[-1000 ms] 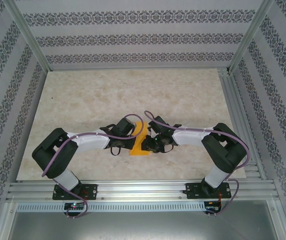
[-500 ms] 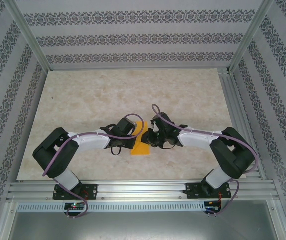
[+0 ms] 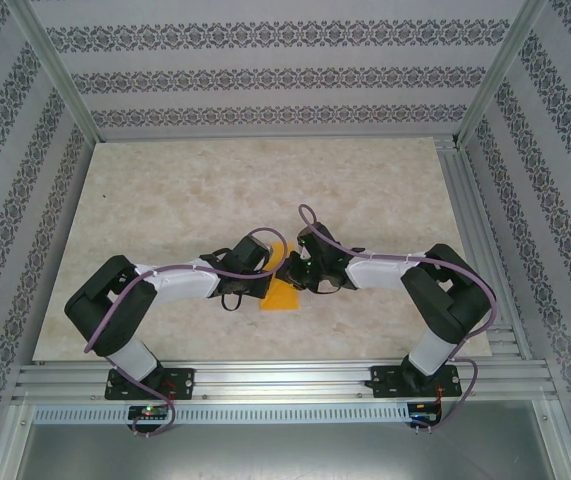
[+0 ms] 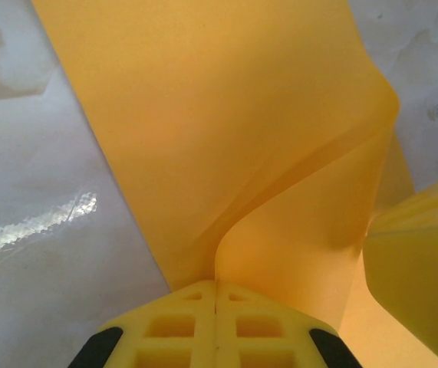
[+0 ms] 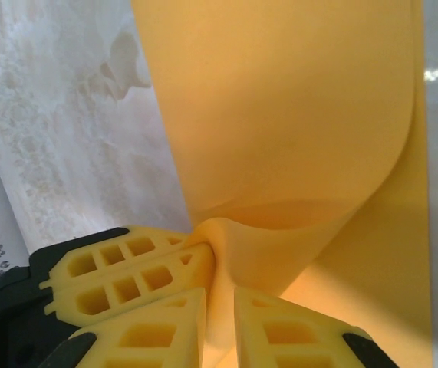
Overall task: Fold a paper plane with a square sheet of paper (fold left side to right side)
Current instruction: First fold the square sheet of paper in half at the center of the table.
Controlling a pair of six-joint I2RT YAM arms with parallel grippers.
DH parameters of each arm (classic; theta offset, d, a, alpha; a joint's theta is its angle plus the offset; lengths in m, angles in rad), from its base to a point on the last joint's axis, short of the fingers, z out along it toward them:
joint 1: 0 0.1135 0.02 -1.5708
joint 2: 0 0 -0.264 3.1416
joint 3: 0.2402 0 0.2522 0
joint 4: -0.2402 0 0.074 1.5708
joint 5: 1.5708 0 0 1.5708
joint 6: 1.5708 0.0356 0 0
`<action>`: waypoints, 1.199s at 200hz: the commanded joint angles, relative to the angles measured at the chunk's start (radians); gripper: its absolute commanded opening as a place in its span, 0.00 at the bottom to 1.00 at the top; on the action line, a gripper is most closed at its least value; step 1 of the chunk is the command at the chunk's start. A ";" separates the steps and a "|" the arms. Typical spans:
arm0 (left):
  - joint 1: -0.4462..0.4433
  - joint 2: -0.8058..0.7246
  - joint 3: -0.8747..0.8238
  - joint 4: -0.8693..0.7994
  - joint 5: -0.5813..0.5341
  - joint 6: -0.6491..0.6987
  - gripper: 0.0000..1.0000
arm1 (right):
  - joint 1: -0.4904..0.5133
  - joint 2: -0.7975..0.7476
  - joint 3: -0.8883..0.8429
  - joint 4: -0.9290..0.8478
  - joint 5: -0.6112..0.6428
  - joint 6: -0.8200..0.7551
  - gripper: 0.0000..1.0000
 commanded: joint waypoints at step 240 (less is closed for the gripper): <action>0.013 0.023 -0.011 0.000 0.007 0.011 0.07 | 0.019 0.118 0.109 -0.177 0.069 -0.091 0.18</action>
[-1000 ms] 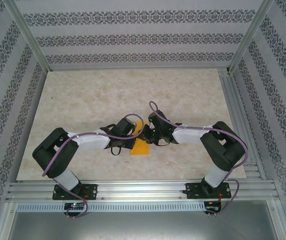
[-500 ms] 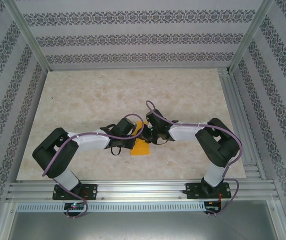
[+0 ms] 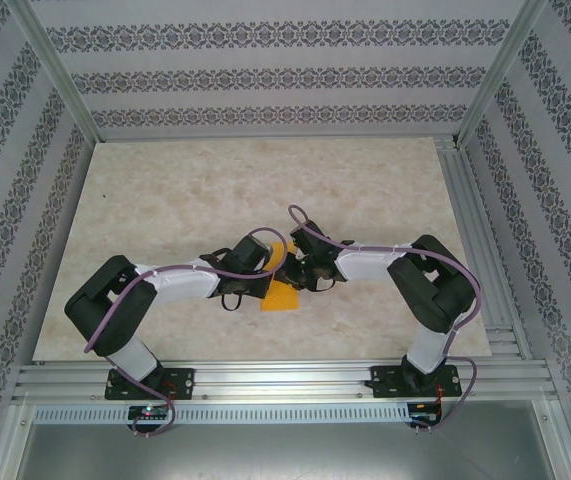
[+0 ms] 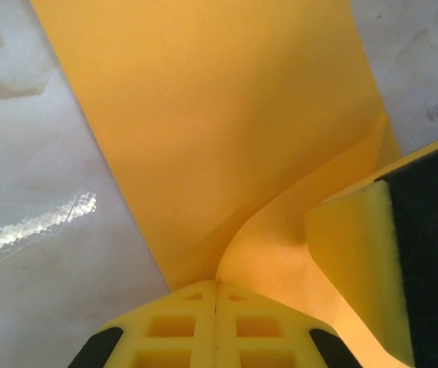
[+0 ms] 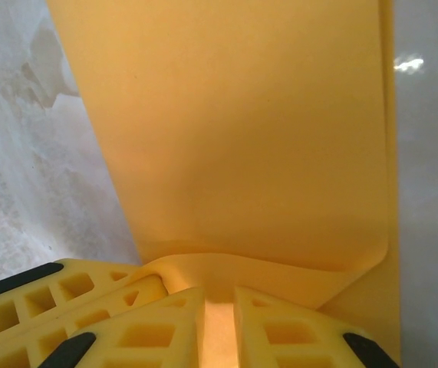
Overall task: Fold a paper plane with a square sheet of paper (fold left side to right side)
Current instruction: First fold the square sheet of paper in half at the center of the table.
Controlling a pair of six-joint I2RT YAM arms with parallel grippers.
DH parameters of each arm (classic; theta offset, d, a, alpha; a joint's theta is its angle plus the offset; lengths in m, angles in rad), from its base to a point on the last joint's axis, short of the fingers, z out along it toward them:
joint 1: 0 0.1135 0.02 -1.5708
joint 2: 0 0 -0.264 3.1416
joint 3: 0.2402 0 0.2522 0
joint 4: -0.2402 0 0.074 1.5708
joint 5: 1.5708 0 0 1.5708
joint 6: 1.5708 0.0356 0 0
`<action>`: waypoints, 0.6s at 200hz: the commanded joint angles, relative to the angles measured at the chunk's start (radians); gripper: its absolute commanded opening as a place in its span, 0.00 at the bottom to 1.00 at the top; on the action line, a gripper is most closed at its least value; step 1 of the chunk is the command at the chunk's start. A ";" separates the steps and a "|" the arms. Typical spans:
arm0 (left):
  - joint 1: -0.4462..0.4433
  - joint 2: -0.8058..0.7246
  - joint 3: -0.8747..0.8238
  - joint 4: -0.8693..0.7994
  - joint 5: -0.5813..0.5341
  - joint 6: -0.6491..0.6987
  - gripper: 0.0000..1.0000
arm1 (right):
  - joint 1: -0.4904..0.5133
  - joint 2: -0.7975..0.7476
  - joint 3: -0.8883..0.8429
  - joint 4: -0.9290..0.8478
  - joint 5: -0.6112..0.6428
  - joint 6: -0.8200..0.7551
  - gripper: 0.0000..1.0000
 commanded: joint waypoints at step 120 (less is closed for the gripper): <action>0.013 0.033 0.002 0.004 -0.011 0.002 0.05 | 0.010 0.014 -0.004 -0.034 0.048 -0.032 0.19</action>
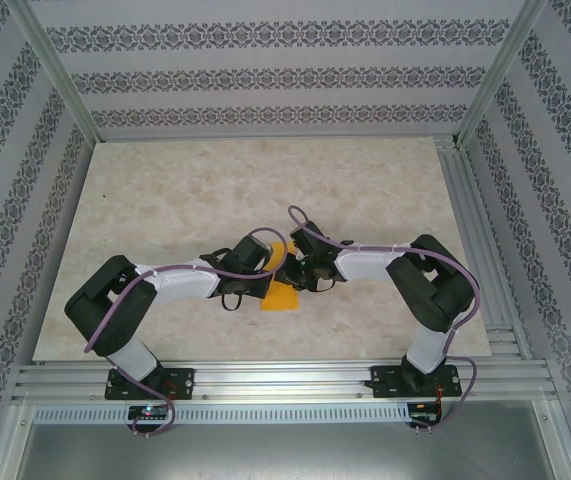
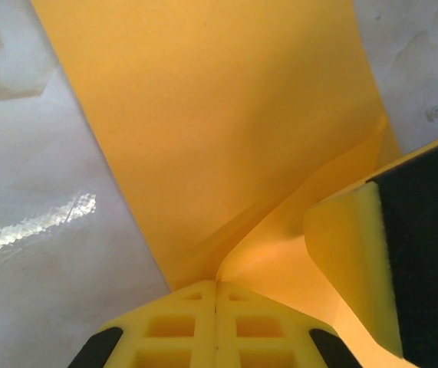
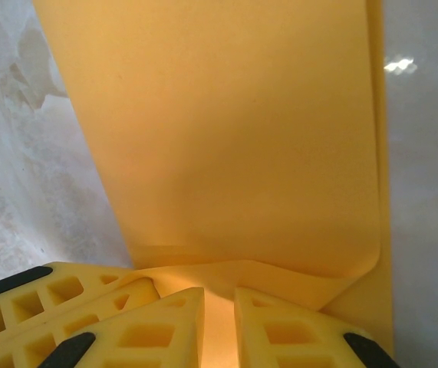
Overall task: Fold a paper plane with a square sheet of paper (fold left side to right side)
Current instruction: First fold the square sheet of paper in half at the center of the table.
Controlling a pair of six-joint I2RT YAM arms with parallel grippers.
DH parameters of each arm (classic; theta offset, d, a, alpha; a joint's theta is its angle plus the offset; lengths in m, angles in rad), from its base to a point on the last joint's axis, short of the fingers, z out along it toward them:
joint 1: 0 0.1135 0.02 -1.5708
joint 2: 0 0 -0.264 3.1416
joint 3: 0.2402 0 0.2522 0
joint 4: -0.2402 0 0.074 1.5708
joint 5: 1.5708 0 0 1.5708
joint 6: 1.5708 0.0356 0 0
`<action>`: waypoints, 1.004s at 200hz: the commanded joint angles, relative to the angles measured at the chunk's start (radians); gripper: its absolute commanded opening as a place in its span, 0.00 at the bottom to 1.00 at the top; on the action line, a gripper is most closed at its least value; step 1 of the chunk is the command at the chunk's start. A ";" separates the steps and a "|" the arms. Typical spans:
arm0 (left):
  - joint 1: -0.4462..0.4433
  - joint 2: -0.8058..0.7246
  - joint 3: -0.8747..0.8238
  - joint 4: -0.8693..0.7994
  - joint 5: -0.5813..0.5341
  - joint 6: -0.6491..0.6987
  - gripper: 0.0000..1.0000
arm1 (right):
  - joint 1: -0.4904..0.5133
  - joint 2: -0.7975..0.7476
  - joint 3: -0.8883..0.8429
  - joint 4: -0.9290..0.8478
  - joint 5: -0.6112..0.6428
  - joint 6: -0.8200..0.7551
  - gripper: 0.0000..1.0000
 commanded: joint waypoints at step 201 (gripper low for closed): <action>0.001 -0.322 -0.161 0.136 0.254 -0.226 0.24 | 0.011 0.035 -0.035 -0.041 0.063 -0.049 0.18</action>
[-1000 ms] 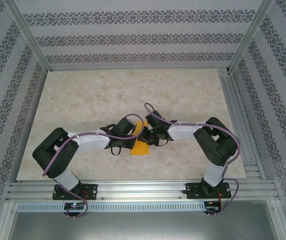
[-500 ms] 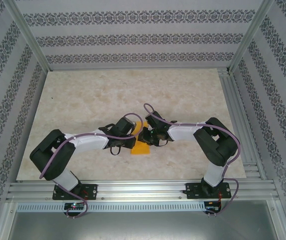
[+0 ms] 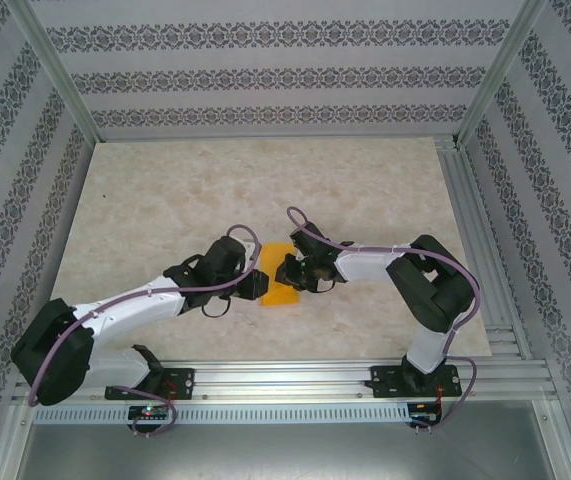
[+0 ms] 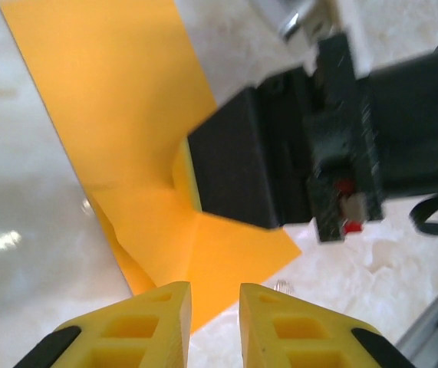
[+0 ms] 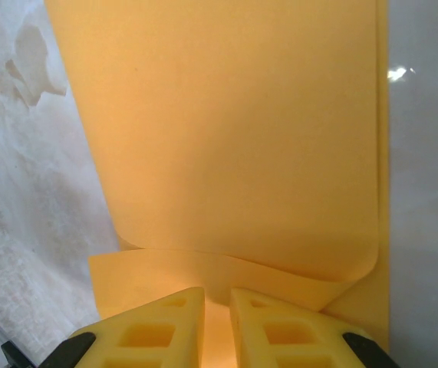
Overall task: Fold a paper plane with a square sheet of paper (fold left side to right side)
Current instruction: First fold the square sheet of paper in half at the center of the table.
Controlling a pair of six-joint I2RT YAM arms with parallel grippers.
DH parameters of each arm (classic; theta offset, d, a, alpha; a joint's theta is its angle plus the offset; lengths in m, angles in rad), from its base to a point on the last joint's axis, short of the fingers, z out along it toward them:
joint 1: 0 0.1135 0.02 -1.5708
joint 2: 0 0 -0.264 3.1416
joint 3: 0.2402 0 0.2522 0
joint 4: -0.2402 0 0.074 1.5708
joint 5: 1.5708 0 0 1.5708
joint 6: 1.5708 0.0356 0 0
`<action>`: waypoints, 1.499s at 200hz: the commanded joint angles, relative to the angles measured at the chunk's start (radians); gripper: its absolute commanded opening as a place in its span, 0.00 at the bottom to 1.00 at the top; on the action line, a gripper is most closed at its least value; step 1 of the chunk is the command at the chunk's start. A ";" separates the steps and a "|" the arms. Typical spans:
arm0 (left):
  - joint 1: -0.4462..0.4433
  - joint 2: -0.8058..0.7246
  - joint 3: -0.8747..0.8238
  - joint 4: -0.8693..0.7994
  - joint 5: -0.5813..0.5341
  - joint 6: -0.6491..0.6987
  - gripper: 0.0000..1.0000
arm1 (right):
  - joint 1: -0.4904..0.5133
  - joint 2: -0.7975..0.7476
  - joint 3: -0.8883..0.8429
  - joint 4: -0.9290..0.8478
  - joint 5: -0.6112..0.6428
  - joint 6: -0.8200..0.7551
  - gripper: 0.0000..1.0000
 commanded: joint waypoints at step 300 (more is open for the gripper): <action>-0.030 0.301 -0.023 0.083 0.028 -0.041 0.21 | -0.010 -0.066 -0.031 0.004 0.012 -0.088 0.19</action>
